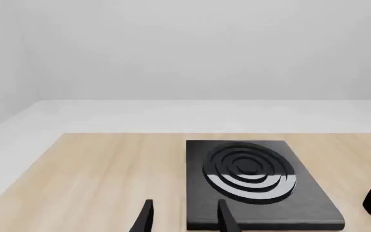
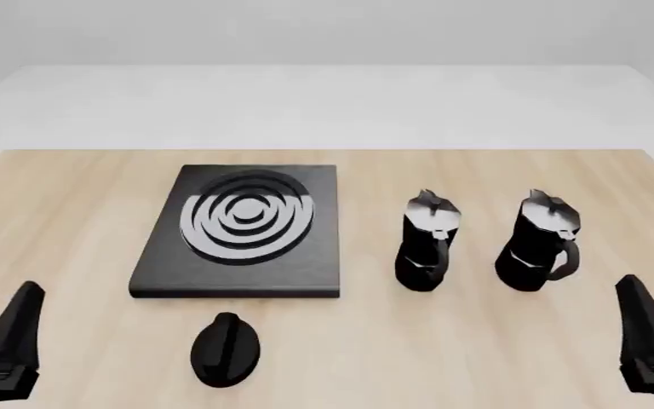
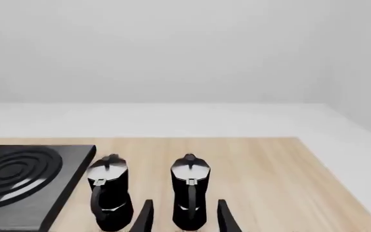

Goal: Put the right moka pot on the stove.

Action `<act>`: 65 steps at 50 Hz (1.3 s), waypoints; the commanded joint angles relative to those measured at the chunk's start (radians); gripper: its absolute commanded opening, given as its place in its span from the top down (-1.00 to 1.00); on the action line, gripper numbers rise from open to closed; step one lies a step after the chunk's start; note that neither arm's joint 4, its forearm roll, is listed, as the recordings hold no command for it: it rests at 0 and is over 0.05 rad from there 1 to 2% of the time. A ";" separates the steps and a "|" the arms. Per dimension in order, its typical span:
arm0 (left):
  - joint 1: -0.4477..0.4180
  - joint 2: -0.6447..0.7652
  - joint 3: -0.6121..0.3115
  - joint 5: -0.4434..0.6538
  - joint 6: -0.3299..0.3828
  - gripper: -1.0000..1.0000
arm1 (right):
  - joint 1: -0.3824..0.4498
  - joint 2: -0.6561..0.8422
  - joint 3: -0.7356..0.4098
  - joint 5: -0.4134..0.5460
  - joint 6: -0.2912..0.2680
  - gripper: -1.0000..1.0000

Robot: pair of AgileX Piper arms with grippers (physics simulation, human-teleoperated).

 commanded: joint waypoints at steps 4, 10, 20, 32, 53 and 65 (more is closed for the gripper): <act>0.000 0.006 -0.004 -0.001 -0.002 -1.00 | 0.015 0.026 0.015 0.005 0.024 -1.00; 0.000 0.007 -0.004 -0.001 -0.002 -1.00 | 0.003 0.139 0.014 -0.072 0.048 -1.00; 0.000 0.004 -0.005 0.001 -0.002 -1.00 | 0.021 0.534 0.007 -0.359 0.088 -1.00; 0.000 0.002 -0.004 0.003 -0.001 -1.00 | 0.012 0.877 -0.044 -0.546 0.093 -1.00; 0.000 -0.001 -0.006 0.008 -0.002 -1.00 | 0.003 1.123 -0.139 -0.611 0.081 -1.00; 0.000 0.001 -0.005 0.005 -0.002 -1.00 | 0.018 1.251 -0.177 -0.656 0.074 -1.00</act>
